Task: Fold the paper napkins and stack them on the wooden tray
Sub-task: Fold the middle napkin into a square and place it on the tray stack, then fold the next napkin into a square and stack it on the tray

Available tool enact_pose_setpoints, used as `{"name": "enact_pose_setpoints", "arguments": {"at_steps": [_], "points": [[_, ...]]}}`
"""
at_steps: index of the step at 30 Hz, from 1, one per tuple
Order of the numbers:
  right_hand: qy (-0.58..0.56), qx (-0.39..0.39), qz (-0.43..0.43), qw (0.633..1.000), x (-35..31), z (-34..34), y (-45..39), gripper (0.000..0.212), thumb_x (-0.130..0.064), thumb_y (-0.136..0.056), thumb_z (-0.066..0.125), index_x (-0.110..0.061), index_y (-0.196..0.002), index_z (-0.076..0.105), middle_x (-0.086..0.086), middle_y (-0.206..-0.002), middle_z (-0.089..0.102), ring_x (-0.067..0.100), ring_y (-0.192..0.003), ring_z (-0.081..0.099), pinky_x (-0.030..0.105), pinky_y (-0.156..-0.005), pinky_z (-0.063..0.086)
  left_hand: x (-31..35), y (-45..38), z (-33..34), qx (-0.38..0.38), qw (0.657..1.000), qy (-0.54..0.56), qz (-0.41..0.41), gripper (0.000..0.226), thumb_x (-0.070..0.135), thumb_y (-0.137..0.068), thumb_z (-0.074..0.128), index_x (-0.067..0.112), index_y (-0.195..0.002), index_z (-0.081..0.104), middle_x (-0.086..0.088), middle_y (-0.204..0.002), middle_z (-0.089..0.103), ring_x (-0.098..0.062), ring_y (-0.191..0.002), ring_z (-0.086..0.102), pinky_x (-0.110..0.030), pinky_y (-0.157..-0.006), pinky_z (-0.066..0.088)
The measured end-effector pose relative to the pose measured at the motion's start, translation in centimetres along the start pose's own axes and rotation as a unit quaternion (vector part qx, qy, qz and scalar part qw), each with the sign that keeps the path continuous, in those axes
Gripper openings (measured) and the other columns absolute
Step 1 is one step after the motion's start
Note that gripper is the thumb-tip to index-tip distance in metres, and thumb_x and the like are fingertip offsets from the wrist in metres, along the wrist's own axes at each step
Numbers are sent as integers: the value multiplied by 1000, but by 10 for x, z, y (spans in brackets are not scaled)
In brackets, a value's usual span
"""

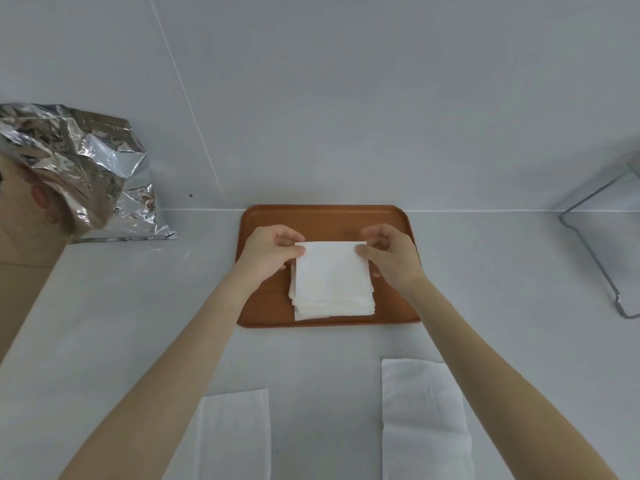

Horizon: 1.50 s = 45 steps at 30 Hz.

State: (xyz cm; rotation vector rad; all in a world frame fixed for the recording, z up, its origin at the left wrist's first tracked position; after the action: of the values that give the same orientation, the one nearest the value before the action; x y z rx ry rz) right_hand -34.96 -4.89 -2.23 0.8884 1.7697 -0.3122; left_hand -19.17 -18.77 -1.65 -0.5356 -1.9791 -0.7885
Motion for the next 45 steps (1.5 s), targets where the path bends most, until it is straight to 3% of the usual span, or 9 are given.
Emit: {"name": "enact_pose_setpoints", "arguments": {"at_steps": [4,8,17,21,25,29,33,41,45], "points": [[36,34,-18,999,13,8,-6,23,-8,-80,63,-16,-102,57,-4,-81,56,6,-68,51,4,-57,42,-11,-9,4,43,997,-60,23,17,13,-75,67,16,-91,65,0,-84,62,-16,-86,58,-29,-80,46],[85,50,-41,994,14,11,-3,25,-12,-81,62,-17,-105,56,-2,-87,56,11,-73,53,23,-68,48,-15,-8,9,63,993,-87,44,22,13,-73,70,11,-94,61,4,-76,58,-9,-71,56,-22,-69,48],[167,19,-56,984,-8,-18,20,33,-16,-88,54,-13,-120,50,6,-112,57,19,-92,55,24,-80,41,24,23,17,109,947,-264,148,40,18,-78,63,13,-116,51,-10,-122,50,-27,-111,48,-40,-89,46],[153,-25,-55,986,-13,-57,66,14,-14,-85,58,-17,-96,66,2,-88,65,14,-79,58,1,-64,41,39,63,40,65,969,-161,177,23,12,-78,62,14,-101,59,-5,-105,60,-18,-91,56,-30,-82,47],[183,-64,-22,981,9,-83,114,10,-13,-84,61,-15,-88,70,0,-82,67,5,-71,57,-2,-60,40,25,103,86,-27,979,-113,165,8,11,-78,62,13,-84,67,-6,-91,69,-13,-73,59,-15,-70,45],[238,-53,13,970,48,-91,141,11,-11,-82,61,-12,-89,70,2,-87,66,11,-74,57,6,-64,43,1,117,129,-76,969,-171,162,15,19,-80,62,13,-93,66,-8,-99,66,-20,-89,59,-37,-84,50],[316,-31,32,948,81,-84,147,22,-17,-83,60,-12,-104,64,6,-105,61,19,-90,58,32,-82,47,-13,117,151,-75,952,-252,156,25,23,-81,59,11,-102,61,-10,-106,59,-23,-102,55,-37,-84,49],[368,-5,29,929,88,-76,149,13,-16,-85,54,-11,-89,65,5,-95,56,25,-88,60,34,-71,48,-17,118,156,-44,957,-240,158,7,13,-81,59,9,-85,63,-11,-96,60,-25,-91,59,-39,-77,51],[328,-19,24,944,77,-76,148,10,-13,-82,56,-12,-84,65,5,-92,63,20,-81,59,29,-69,46,-22,113,147,-82,980,-147,102,3,11,-77,64,9,-79,65,-8,-83,66,-18,-77,59,-25,-69,48]]}}
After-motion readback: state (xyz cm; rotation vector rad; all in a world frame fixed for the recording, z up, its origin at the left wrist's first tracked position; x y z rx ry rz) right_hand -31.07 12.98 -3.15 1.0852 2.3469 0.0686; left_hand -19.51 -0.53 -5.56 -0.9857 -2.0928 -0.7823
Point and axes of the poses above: each hand's wrist, its own y-axis away from the middle knuckle, its own z-axis out of the palm, x = y × z, the point moved 6 cm from there along -y, towards the middle knuckle
